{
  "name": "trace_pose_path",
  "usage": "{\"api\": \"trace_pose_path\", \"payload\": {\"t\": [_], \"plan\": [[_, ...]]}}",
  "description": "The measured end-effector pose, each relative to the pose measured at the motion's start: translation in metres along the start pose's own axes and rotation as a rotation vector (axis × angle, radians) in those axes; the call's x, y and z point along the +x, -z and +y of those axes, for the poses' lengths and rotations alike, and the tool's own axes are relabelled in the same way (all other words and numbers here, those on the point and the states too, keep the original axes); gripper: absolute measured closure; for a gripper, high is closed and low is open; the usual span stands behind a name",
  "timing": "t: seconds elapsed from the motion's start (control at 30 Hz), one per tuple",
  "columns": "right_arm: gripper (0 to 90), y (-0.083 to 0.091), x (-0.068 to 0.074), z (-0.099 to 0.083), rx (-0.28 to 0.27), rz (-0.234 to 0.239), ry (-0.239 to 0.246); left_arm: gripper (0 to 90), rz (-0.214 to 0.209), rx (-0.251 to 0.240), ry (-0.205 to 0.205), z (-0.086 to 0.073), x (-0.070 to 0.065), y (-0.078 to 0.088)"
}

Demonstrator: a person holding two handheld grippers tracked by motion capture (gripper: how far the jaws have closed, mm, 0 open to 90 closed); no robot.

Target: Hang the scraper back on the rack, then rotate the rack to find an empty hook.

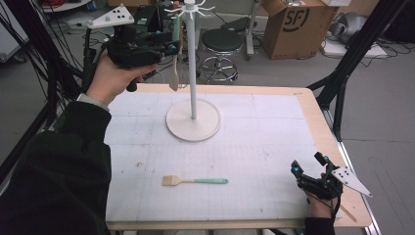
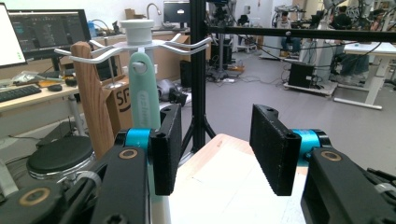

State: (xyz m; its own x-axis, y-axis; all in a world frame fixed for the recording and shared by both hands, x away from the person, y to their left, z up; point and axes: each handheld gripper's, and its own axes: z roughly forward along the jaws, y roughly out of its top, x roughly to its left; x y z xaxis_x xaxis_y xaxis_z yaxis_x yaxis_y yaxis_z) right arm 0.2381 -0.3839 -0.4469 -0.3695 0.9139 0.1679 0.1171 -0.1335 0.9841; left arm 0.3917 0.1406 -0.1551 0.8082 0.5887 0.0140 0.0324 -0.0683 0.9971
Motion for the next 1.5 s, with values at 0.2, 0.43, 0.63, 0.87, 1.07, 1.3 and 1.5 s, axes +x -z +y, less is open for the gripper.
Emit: {"api": "trace_pose_path", "payload": {"t": [0.2,0.43,0.63,0.87,1.07,1.3,1.5], "plan": [[0.5,-0.001,-0.002,0.000,-0.015,0.001,0.014,72.8,0.028,0.014,-0.001,0.005,-0.002,-0.002],[0.5,0.000,-0.003,-0.001,-0.013,-0.003,0.009,89.8,0.029,0.006,-0.014,0.016,-0.003,-0.008],[0.5,0.000,-0.004,-0.001,-0.008,-0.007,-0.005,89.8,0.029,0.011,-0.015,0.022,-0.005,-0.018],[0.5,0.000,-0.005,-0.002,-0.016,-0.008,0.002,89.8,0.014,0.023,-0.024,0.025,-0.010,-0.030],[0.5,0.000,-0.005,-0.002,-0.011,-0.005,-0.004,89.8,0.017,0.029,-0.042,0.033,-0.016,-0.041],[0.5,0.000,-0.006,-0.002,-0.015,-0.007,-0.006,89.8,0.042,0.044,-0.046,0.037,-0.017,-0.051],[0.5,0.001,-0.007,-0.002,-0.018,-0.008,0.005,89.8,0.073,0.045,-0.041,0.037,-0.012,-0.051]]}}
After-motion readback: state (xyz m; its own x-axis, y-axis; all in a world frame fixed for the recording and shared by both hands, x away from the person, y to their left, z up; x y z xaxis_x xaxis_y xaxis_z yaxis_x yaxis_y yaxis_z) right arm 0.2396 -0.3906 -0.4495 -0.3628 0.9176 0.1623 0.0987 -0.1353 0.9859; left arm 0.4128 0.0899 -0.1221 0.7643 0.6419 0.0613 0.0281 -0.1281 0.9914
